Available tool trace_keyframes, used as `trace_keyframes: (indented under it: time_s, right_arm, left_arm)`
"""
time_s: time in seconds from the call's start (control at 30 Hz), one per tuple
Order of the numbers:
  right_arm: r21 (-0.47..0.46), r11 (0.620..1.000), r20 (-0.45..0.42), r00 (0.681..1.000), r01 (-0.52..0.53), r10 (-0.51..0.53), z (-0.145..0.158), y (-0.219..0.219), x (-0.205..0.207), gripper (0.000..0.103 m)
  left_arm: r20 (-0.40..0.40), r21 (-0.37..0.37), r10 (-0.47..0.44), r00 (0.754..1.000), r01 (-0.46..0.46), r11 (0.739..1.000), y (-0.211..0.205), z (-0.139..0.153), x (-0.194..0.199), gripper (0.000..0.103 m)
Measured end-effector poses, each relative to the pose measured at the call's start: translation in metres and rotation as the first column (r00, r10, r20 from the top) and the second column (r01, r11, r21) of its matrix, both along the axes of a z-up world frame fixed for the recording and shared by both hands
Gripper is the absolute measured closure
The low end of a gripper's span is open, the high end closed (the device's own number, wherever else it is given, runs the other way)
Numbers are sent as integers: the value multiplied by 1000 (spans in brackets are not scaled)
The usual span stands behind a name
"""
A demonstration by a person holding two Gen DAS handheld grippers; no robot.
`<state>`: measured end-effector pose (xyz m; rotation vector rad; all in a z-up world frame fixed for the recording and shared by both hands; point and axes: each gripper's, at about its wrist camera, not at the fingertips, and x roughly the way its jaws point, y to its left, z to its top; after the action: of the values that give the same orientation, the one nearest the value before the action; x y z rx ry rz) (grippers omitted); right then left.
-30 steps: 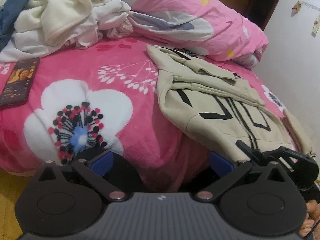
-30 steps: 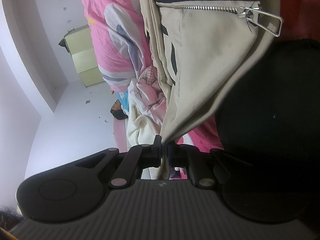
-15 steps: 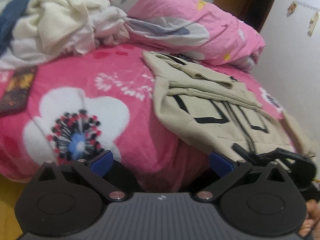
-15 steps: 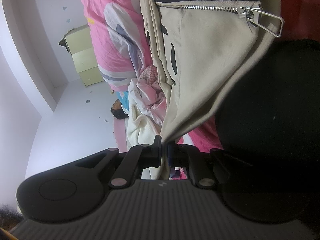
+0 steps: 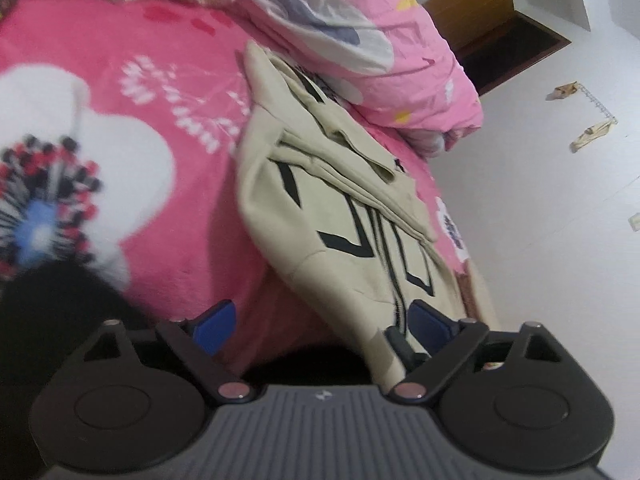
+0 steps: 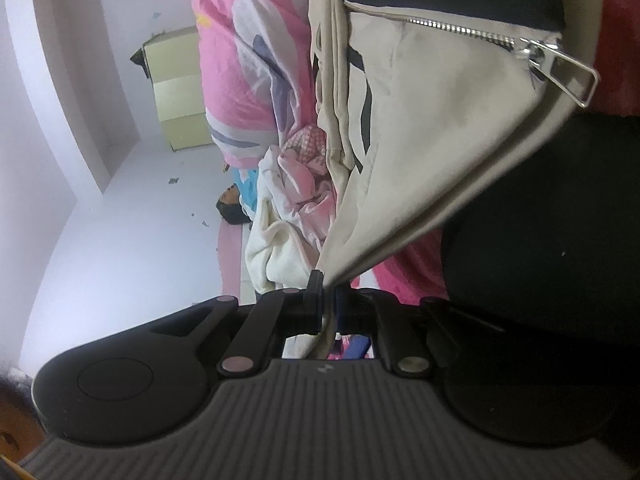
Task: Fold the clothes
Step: 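Lower the hanging jacket onto the bed and open the right tool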
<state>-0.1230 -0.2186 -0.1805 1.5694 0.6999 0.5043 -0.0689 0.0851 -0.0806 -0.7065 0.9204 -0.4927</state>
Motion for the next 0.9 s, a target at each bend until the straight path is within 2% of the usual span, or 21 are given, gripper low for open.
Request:
trace_keyframes:
  time_s: [0.23, 0.43, 0.5, 0.6, 0.67, 0.77, 0.83, 0.9]
  right_arm:
    - [-50, 999, 36, 999, -21, 22, 6, -1, 3, 99]
    - [-142, 989, 74, 996, -47, 58, 16, 1, 2, 99]
    - [-180, 982, 88, 994, -53, 70, 19, 1, 1, 98]
    - [-218, 974, 102, 991, -61, 85, 20, 1, 1, 98]
    - [-233, 970, 108, 990, -66, 93, 19, 1, 0, 98]
    - [-246, 967, 116, 988, -68, 99, 18, 0, -1, 98]
    - [-252, 965, 123, 987, -67, 101, 18, -2, -2, 97]
    - [-263, 962, 131, 986, -69, 107, 19, -3, -4, 96]
  left_arm:
    - [-77, -83, -56, 995, 50, 995, -23, -22, 23, 33]
    - [-96, -81, -71, 993, 63, 995, -38, -31, 33, 49]
    - [-108, -71, -68, 992, 60, 996, -41, -33, 35, 58]
    - [-118, -49, -65, 991, 60, 997, -47, -33, 39, 65]
    - [-129, -16, -67, 989, 66, 998, -51, -32, 41, 65]
    - [-129, 53, -70, 989, 78, 996, -58, -28, 42, 57]
    - [-130, 70, -51, 990, 61, 996, -58, -27, 40, 58]
    - [-138, 70, -35, 990, 45, 997, -58, -28, 39, 63]
